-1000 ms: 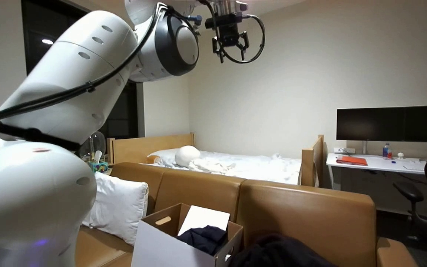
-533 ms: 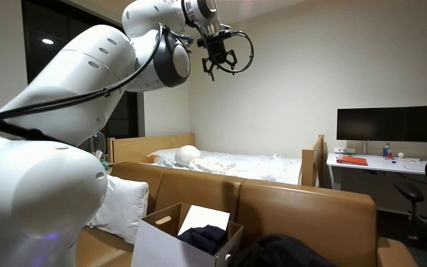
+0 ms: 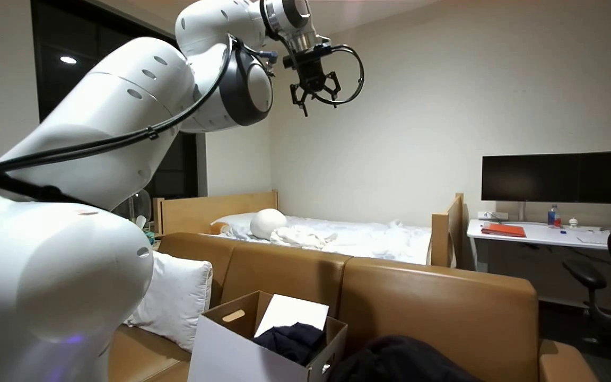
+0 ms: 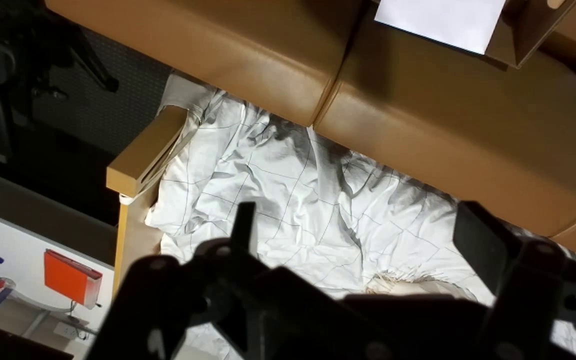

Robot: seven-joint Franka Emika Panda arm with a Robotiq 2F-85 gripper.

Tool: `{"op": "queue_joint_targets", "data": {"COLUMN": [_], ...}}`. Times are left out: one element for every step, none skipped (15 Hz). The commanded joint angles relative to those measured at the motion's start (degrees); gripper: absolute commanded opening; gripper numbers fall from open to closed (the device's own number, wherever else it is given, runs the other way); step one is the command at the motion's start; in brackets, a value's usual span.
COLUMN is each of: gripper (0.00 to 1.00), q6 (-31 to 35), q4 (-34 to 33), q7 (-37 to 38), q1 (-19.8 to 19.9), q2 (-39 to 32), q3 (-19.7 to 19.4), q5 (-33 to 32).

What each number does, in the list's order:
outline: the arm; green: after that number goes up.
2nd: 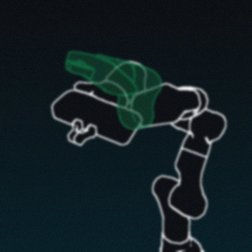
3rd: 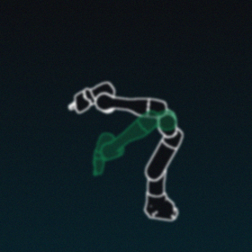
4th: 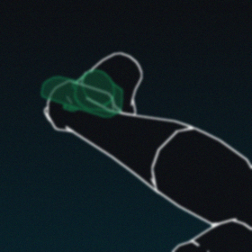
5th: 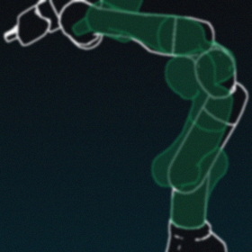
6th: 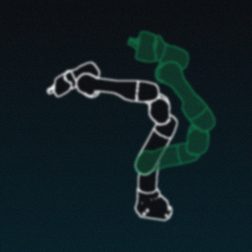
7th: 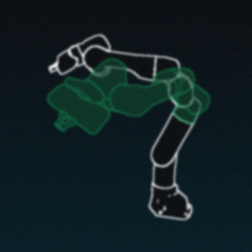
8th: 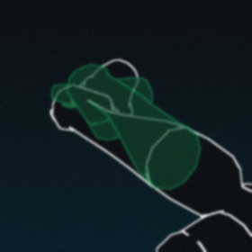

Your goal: Pick up the book and black cloth from the box and put them on the sofa

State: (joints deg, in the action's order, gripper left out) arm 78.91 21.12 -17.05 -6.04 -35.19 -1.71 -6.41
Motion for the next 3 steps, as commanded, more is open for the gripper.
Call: {"op": "queue_joint_targets", "data": {"gripper": [1.00, 1.00, 1.00], "q6": [0.44, 0.44, 0.44], "q4": [1.10, 1.10, 1.10], "q7": [0.13, 0.13, 0.13], "q1": [0.04, 0.04, 0.04], "q2": [0.63, 0.63, 0.63], "q3": [0.29, 0.29, 0.29], "q5": [-0.24, -0.24, -0.24]}}
